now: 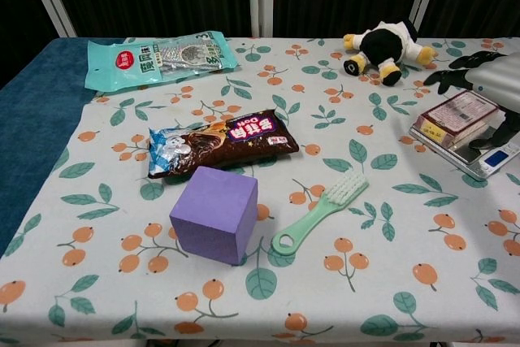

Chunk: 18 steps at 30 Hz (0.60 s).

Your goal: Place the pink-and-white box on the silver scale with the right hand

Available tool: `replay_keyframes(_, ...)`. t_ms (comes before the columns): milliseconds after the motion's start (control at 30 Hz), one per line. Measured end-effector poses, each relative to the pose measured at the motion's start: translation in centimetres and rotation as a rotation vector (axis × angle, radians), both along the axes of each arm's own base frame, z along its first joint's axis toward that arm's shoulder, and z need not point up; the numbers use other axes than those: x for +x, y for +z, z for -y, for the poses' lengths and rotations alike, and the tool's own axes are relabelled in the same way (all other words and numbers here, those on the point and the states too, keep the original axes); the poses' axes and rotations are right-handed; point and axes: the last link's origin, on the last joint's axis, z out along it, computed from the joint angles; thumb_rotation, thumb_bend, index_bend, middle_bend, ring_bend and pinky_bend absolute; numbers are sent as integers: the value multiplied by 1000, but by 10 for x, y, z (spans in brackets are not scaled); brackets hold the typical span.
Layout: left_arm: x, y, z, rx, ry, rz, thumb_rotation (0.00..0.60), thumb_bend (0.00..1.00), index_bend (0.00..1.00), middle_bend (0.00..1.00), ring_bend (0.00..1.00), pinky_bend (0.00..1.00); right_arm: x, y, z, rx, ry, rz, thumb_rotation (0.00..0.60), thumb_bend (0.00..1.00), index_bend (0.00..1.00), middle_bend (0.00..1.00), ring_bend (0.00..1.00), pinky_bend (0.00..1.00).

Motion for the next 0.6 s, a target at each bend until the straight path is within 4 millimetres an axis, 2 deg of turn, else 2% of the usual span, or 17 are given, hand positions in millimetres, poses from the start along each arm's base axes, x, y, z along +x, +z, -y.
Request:
replay_keyframes(200,1,-1,0,-5,-3,-2,600,108,137,81,0,83,2,10,-7,-12,9,50,600,0,0,0,0,0)
replay_keyframes(333,2,0,0,2,-9,1,600,108,137,82,0,83,-1,28,-23,-62,20,82,600,0,0,0,0,0)
replay_keyframes(433,4,1,1,6,-13,2,600,109,137,82,0,83,-11,49,-45,-132,13,100,600,0,0,0,0,0)
replay_keyframes(600,5,3,-2,16,-19,0,600,109,137,81,0,82,-42,89,-102,-275,-55,125,600,0,0,0,0,0)
